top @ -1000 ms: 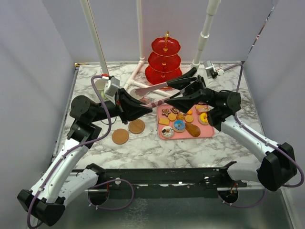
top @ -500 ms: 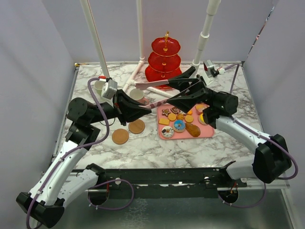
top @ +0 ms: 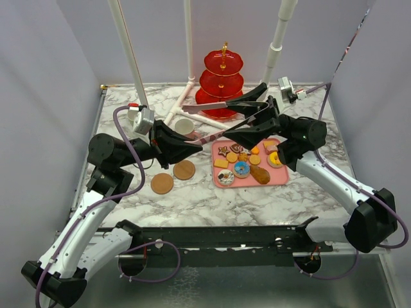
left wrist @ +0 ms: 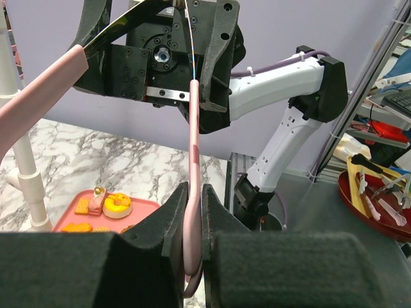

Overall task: Serve the afternoon tea
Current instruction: Pick up the clamp from the tray.

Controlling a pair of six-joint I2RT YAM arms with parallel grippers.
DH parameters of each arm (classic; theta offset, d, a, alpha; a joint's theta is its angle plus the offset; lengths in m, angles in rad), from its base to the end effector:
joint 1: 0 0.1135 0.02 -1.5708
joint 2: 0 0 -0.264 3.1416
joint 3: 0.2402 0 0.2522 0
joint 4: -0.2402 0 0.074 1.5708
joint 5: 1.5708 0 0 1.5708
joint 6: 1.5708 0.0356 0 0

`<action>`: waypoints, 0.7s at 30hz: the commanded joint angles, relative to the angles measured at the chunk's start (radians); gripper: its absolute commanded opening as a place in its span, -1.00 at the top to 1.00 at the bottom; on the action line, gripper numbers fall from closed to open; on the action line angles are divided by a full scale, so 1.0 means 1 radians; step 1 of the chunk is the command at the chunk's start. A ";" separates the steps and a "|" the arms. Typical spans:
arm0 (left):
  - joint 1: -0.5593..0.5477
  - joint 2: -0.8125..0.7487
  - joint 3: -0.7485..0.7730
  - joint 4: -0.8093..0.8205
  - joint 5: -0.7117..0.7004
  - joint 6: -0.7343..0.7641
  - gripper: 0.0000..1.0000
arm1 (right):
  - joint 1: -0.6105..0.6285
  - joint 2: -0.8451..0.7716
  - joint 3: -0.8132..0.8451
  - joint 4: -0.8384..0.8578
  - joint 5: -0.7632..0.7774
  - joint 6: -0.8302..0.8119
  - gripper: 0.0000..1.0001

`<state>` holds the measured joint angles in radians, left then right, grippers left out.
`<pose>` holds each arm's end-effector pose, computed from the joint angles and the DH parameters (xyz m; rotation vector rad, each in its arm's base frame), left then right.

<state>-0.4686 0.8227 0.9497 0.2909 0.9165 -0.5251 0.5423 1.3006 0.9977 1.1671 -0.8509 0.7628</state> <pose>0.1329 -0.0989 0.4364 0.8463 1.1833 -1.3523 0.2128 0.1594 0.4263 -0.8144 0.8275 1.4707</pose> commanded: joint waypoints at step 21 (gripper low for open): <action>-0.011 0.038 0.024 -0.143 -0.072 0.249 -0.37 | 0.017 -0.146 -0.024 -0.285 0.005 -0.339 -0.27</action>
<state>-0.4747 0.8642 0.9497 0.2390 0.9051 -0.3985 0.5514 1.1969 0.9916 0.9825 -0.8806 0.5442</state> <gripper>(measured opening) 0.507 0.658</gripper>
